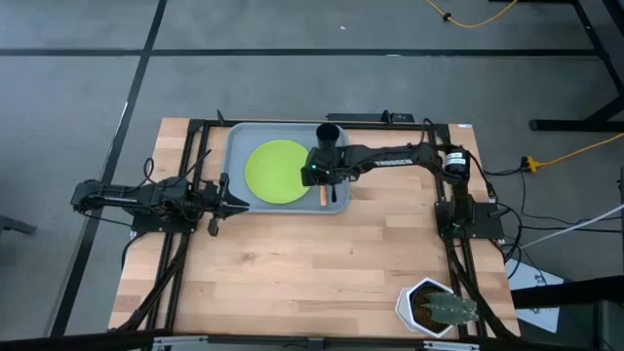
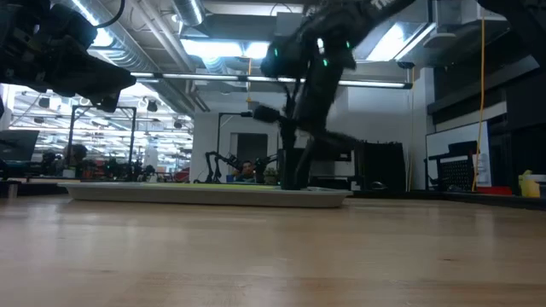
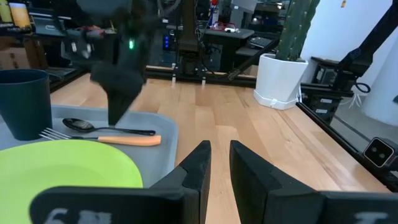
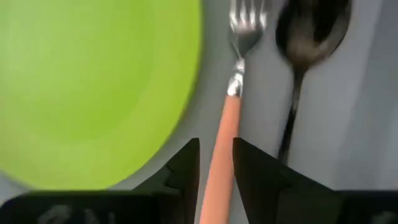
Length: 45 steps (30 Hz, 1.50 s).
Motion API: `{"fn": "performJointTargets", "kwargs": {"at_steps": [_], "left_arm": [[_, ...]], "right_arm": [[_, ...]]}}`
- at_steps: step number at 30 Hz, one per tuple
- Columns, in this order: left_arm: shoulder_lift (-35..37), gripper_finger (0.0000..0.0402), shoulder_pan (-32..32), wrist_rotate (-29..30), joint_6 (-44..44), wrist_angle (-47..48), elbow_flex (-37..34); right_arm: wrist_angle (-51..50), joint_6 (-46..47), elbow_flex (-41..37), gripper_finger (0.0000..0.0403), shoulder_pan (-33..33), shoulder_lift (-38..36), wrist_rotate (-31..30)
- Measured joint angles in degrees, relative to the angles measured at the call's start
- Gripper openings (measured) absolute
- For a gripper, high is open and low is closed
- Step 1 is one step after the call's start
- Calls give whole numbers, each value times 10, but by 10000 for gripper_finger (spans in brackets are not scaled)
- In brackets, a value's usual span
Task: Pick and place plate/cup/fork/spoon on tray
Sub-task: Return to Home Position
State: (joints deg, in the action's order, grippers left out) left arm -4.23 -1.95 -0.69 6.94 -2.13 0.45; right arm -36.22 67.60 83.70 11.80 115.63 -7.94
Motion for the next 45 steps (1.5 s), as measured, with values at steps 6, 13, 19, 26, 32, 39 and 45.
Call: {"fn": "performJointTargets", "kwargs": {"at_steps": [6, 13, 19, 26, 32, 39, 45], "left_arm": [[0, 53, 0, 0, 0, 0, 0], [0, 53, 0, 0, 0, 0, 0], [0, 53, 0, 0, 0, 0, 0], [0, 53, 0, 0, 0, 0, 0], [0, 53, 0, 0, 0, 0, 0], [0, 53, 0, 0, 0, 0, 0], [0, 53, 0, 0, 0, 0, 0]], "right_arm": [[-58, -137, 96, 100, -25, -28, -24], [-44, -301, 180, 100, -68, -29, 3], [-6, -453, 181, 100, -110, -29, 5], [3, -504, 138, 100, -150, -28, 0], [125, -574, -24, 100, -186, -116, 1], [340, -520, -299, 100, -199, -304, 5], [447, -509, -473, 100, -199, -476, 5]]}}
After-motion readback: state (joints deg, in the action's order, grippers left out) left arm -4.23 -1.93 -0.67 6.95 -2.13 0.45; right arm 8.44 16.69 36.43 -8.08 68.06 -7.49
